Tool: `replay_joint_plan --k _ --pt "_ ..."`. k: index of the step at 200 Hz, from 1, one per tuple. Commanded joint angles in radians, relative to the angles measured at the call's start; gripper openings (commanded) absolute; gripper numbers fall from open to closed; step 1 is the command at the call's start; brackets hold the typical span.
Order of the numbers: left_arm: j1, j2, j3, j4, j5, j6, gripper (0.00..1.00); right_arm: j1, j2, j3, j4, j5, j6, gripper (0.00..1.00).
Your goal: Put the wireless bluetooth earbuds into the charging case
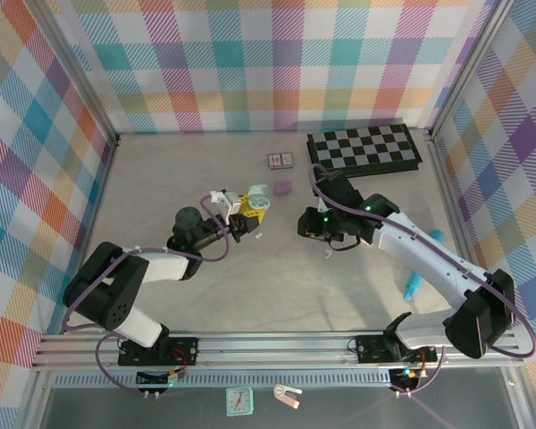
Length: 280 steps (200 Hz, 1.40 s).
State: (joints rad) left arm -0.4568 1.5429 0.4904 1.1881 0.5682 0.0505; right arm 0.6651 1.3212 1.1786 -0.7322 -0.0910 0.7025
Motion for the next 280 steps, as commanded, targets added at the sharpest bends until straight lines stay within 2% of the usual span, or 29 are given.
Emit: replay_joint_plan --k 1,50,110,280 --pt "-0.030 0.018 0.039 0.085 -0.009 0.042 0.33 -0.011 -0.019 0.018 0.053 -0.093 0.025 0.22" --pt "-0.104 0.037 0.055 0.046 -0.025 0.143 0.33 -0.027 0.011 0.070 0.122 -0.175 0.022 0.22" --pt "-0.136 0.055 0.057 0.061 -0.027 0.160 0.33 -0.036 0.063 0.115 0.226 -0.241 0.041 0.22" --pt "-0.157 0.044 0.077 0.035 -0.051 0.173 0.33 -0.036 0.146 0.098 0.257 -0.298 0.067 0.22"
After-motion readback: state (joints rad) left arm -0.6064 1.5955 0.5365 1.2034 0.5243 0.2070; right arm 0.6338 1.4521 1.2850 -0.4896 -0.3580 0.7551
